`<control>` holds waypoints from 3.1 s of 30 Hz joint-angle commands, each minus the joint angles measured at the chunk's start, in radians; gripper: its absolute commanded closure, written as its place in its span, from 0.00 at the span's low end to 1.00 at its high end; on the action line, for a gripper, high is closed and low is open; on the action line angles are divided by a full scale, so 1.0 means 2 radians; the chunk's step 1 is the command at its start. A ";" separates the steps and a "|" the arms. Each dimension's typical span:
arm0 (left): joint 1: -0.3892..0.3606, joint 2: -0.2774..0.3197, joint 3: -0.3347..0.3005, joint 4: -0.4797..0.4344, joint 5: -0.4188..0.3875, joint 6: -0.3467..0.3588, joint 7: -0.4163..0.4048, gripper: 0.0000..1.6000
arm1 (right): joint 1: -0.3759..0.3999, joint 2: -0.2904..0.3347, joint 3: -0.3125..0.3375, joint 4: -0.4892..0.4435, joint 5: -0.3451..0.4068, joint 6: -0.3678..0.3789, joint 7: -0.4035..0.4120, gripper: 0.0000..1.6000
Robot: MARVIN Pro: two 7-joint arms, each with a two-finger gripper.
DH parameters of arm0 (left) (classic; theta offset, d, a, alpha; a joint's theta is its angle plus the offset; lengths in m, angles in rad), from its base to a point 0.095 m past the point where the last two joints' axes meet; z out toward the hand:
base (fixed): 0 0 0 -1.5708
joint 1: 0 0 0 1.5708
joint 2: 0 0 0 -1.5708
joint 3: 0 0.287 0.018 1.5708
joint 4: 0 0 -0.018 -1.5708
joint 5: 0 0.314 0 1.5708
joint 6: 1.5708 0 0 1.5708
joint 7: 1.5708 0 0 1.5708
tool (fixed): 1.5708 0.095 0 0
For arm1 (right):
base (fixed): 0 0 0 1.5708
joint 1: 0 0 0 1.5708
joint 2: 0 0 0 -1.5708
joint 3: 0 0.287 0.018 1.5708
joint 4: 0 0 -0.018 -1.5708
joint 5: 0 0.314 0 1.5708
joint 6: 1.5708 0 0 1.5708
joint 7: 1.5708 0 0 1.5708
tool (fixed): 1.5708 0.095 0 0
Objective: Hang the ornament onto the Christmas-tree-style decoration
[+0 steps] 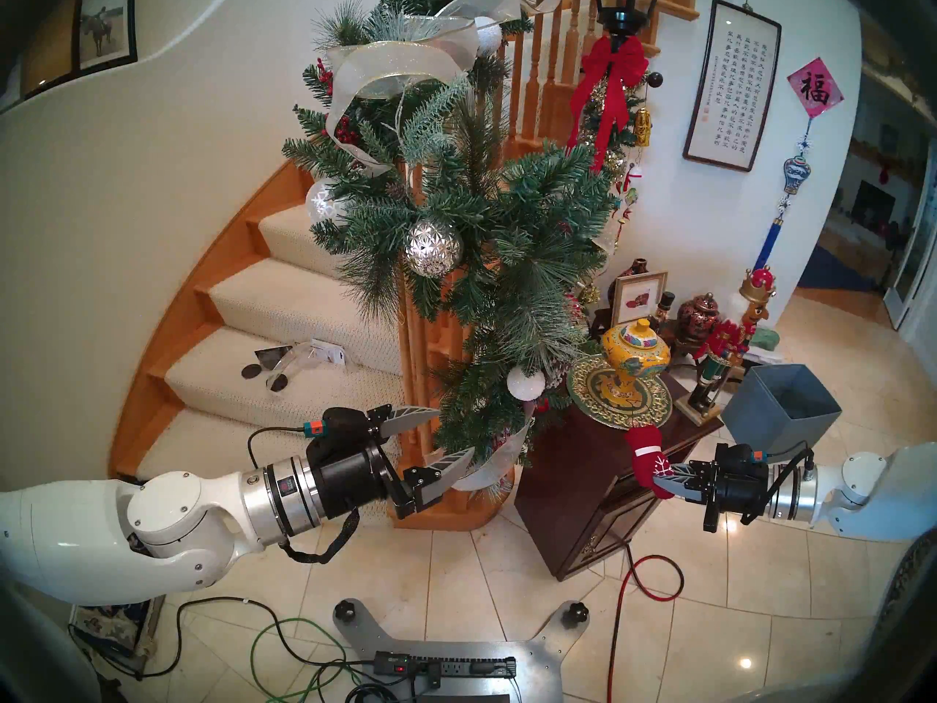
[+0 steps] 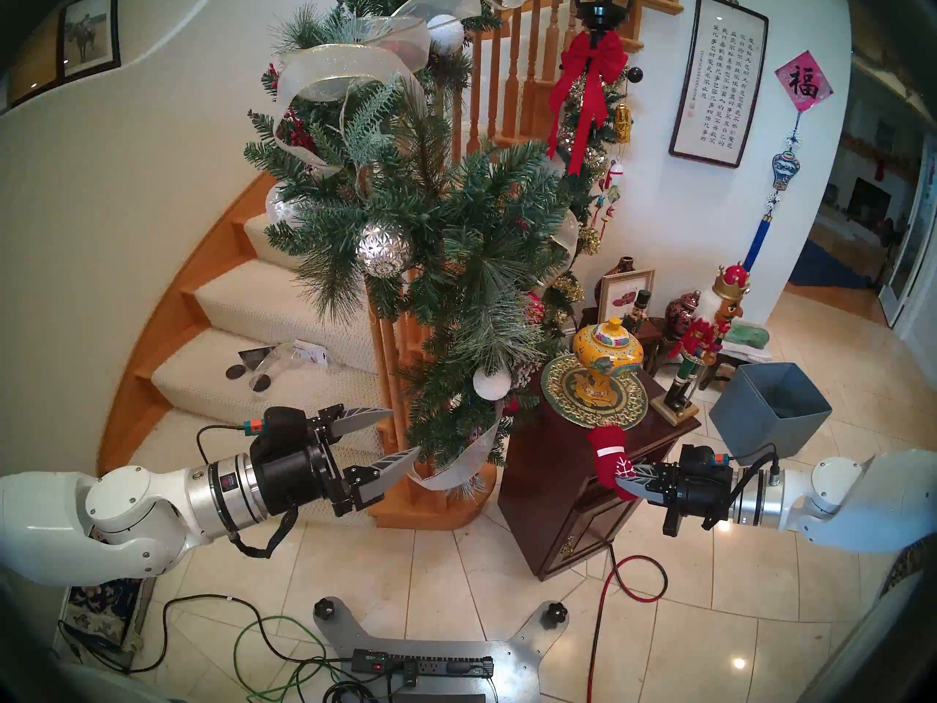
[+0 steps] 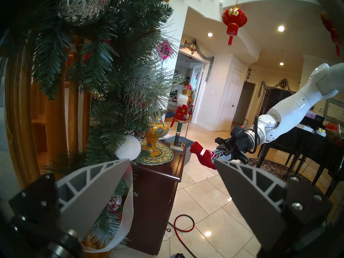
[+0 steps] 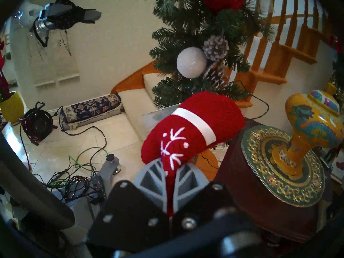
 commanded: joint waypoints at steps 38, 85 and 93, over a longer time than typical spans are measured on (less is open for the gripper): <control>-0.002 0.001 -0.002 0.000 0.000 -0.001 0.001 0.00 | 0.231 -0.230 -0.278 -0.162 0.084 -0.127 -0.081 1.00; -0.002 0.001 -0.002 0.000 0.000 -0.001 0.001 0.00 | 0.469 -0.169 -0.384 -0.203 0.036 -0.127 -0.054 1.00; -0.002 0.001 -0.002 -0.001 0.000 -0.001 0.001 0.00 | 0.499 -0.172 -0.405 -0.205 0.048 -0.127 -0.031 1.00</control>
